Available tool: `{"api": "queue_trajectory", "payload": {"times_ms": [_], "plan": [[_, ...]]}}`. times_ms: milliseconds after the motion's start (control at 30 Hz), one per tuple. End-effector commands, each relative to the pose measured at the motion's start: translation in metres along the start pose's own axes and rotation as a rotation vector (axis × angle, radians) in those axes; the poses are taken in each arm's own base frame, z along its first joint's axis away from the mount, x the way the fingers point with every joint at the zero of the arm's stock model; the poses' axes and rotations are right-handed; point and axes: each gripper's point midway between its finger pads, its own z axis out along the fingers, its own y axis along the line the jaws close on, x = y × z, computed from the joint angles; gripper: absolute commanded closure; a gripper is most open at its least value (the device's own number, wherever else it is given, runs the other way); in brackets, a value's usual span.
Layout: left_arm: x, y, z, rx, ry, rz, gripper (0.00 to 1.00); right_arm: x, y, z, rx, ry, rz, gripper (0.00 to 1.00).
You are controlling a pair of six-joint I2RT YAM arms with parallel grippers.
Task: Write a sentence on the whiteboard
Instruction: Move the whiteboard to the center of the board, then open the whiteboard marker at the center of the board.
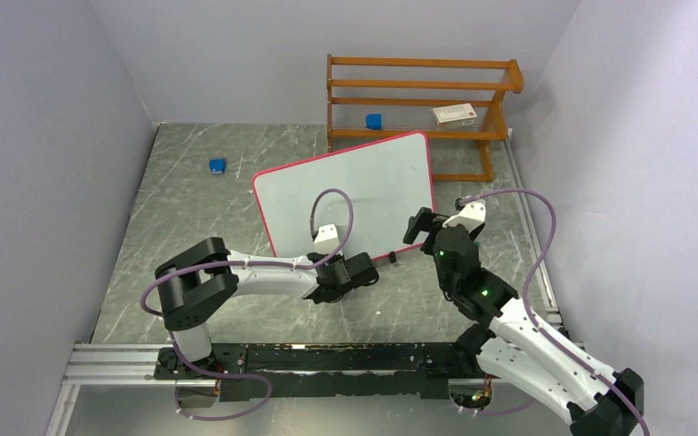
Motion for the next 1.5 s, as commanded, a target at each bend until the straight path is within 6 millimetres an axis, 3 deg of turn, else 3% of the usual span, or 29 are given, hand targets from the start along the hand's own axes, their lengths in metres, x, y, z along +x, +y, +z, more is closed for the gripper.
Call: {"api": "queue_trajectory", "payload": {"times_ms": [0,333,533,767,1033,1267,1467], "plan": [[0.015,-0.012,-0.015,0.035,0.069,0.015,0.75,-0.020,0.001,-0.005,0.009,-0.035,0.028,0.00],[-0.014,-0.037,-0.059,0.177,0.033,0.025,0.27,-0.027,-0.001,-0.011,0.039,0.021,-0.013,0.00],[-0.059,-0.041,-0.100,0.285,-0.056,0.096,0.06,-0.029,-0.008,-0.017,0.079,0.067,-0.035,0.00],[-0.146,-0.028,-0.147,0.465,-0.202,0.217,0.02,-0.032,-0.028,-0.016,0.218,0.138,-0.069,0.00],[-0.240,0.017,-0.164,0.520,-0.346,0.261,0.02,-0.027,-0.060,-0.003,0.320,0.242,-0.008,0.00],[-0.282,0.039,-0.167,0.451,-0.461,0.322,0.02,0.005,-0.088,0.011,0.399,0.422,0.102,0.00],[-0.299,0.057,-0.182,0.396,-0.588,0.345,0.02,0.028,-0.126,0.007,0.561,0.534,0.245,0.00]]}}
